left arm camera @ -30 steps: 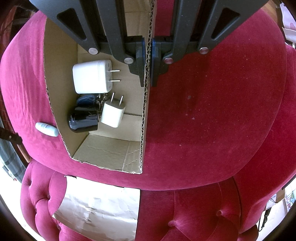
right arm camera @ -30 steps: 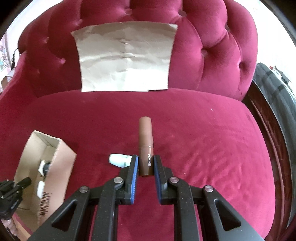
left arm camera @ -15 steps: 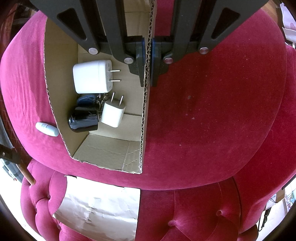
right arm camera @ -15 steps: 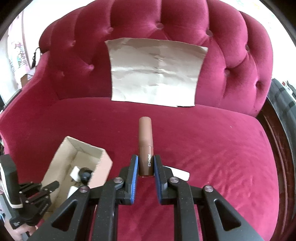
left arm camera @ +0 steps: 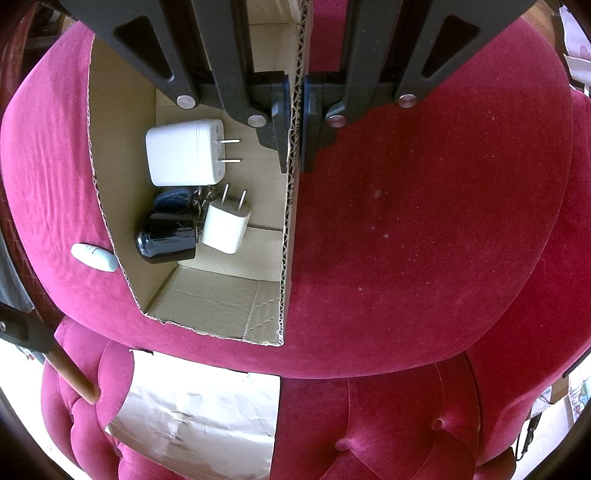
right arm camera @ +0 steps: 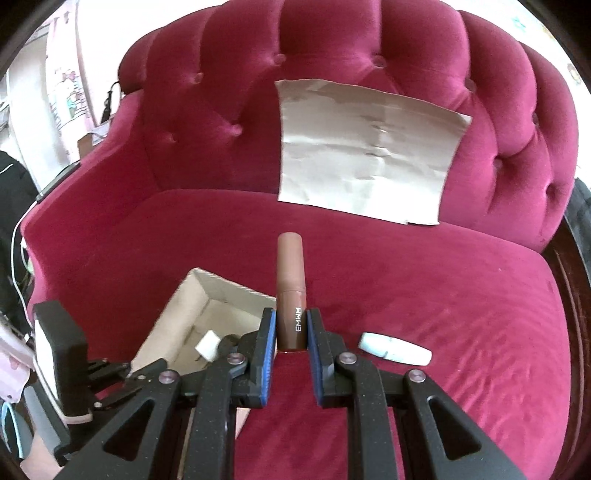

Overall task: Organize rigid objects
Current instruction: 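Lift and carry the lipstick tube with the right tool over the box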

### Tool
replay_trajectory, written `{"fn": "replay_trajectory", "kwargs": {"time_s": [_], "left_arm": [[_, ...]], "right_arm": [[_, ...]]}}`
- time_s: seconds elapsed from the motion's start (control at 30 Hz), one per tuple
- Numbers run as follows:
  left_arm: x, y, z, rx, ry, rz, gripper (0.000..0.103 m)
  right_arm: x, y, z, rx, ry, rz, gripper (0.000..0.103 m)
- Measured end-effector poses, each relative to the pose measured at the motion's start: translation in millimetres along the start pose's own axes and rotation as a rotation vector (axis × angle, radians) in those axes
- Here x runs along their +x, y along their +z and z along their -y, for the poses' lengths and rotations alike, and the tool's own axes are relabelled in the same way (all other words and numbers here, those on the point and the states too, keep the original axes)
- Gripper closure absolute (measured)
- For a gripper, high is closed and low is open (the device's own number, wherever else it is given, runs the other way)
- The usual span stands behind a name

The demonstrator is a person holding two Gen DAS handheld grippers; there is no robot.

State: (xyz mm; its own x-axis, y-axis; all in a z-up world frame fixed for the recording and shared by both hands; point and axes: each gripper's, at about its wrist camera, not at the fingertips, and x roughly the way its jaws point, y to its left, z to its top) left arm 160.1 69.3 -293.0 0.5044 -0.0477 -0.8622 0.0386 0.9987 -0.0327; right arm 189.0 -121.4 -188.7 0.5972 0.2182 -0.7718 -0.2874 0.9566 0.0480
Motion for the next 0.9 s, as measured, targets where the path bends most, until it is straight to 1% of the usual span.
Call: {"fn": "replay_trajectory", "kwargs": {"time_s": [0.27,0.43,0.63,0.8,0.9], "left_arm": [[0,0,0,-0.001,0.000,0.000,0.099],[0,0,0,0.000,0.000,0.000,0.099],[0,0,0,-0.001,0.000,0.000,0.099],[0,0,0,-0.001,-0.001,0.000,0.099],[0,0,1,-0.002,-0.001,-0.001,0.099]], "right_arm": [[5,-3,-28,-0.044,0.055,-0.026,0.086],[15,-9,-42,-0.071,0.092,-0.057,0.086],[31,-18,-57,-0.103,0.136,-0.105,0.086],[50,-26,-66,-0.112,0.195,-0.171,0.086],[58,-30,-69,-0.117,0.203,-0.196,0.086]]}}
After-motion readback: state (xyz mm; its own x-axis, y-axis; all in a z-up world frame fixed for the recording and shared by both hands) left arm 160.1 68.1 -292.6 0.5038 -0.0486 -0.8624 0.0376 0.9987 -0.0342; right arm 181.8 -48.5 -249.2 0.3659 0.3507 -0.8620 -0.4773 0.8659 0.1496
